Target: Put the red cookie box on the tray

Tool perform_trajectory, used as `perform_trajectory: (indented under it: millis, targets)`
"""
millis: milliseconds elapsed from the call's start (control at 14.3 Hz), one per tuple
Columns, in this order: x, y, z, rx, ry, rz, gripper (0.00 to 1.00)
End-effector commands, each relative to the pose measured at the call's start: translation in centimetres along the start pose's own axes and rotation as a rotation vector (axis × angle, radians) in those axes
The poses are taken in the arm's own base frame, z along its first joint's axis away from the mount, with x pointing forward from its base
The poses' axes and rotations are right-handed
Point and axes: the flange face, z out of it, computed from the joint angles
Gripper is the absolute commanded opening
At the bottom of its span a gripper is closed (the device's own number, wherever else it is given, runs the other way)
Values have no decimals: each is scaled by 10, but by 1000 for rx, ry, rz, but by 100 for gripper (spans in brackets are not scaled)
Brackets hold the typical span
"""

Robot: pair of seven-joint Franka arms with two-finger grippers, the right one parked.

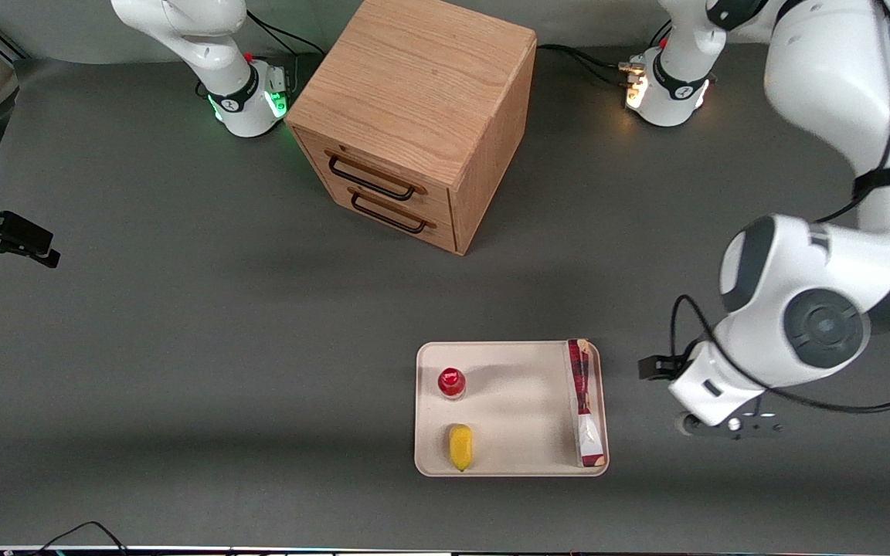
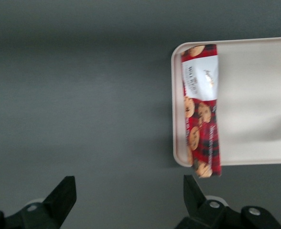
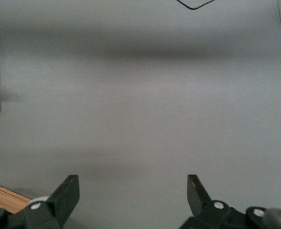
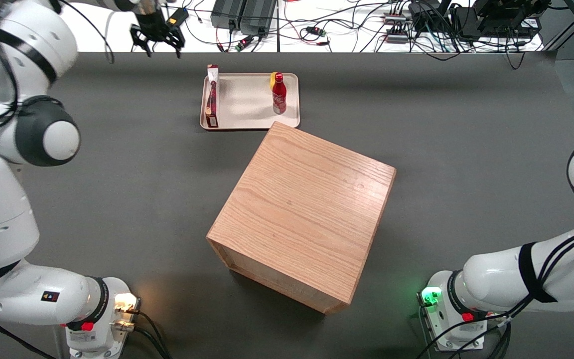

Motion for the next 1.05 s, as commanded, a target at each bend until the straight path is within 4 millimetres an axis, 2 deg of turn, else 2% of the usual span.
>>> perform_trajectory:
  millis: [0,350,630,770,980]
  targets:
    - [-47,-33,-26,23,-29,31,100]
    - [-106,-76,-90,20,22,-29,100]
    - [-134,-112,-135,21,53,-91,100]
    - [-138,-121,-142,22,52,-105,100]
    - [-137,-121,-139,-2,46,-105,100]
